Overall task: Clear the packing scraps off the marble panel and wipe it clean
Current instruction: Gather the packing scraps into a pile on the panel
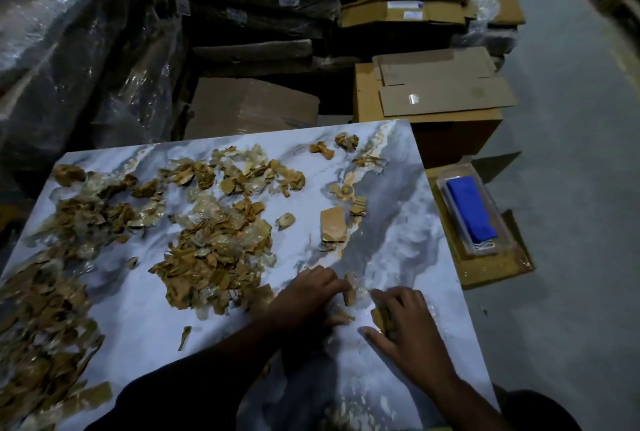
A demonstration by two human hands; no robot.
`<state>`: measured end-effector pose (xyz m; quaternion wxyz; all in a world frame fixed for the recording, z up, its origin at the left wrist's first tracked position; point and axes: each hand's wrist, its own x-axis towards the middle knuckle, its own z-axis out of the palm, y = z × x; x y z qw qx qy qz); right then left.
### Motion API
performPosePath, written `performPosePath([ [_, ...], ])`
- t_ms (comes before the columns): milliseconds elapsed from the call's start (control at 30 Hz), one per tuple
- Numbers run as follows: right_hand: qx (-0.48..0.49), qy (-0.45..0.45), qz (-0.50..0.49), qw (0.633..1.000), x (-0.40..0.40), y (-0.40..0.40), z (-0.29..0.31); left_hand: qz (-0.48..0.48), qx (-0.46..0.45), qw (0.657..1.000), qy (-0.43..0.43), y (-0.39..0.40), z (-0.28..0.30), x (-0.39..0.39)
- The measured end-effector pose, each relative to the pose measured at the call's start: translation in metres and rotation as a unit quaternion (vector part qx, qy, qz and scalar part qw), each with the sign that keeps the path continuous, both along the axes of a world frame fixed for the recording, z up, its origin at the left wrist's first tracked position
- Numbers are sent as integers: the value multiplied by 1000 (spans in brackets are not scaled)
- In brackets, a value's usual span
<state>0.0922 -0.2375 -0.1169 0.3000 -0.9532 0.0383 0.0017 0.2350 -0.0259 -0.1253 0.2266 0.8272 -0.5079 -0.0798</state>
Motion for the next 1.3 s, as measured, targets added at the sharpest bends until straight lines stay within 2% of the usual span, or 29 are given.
performPosePath([
  [200,-106,-76,19,991,16,3,-21,61,-8,998,5,-19,-9,-4],
  [300,-136,-65,21,988,39,2,-26,62,17,998,-16,-26,-7,-1],
  [367,-99,-57,-9,993,55,2,-23,86,31,996,8,-29,-1,2],
  [467,27,-40,-111,993,85,5,-7,140,17,988,66,-31,10,9],
  [600,141,-68,-255,954,135,5,13,232,-65,967,77,-31,23,21],
  [733,141,-110,-279,944,193,2,29,301,-110,946,49,-33,30,41],
  [833,113,-80,-288,947,226,0,24,315,-128,940,35,-40,23,57],
  [933,88,-31,-215,972,233,5,8,308,-123,943,41,-44,10,64],
  [1067,119,-99,-130,979,232,3,5,309,-142,940,14,-44,0,70],
  [1167,122,-150,-189,963,253,-15,12,329,-169,929,25,-45,2,85],
  [1300,122,-135,-247,952,301,-49,16,330,-201,923,5,-49,7,104],
])
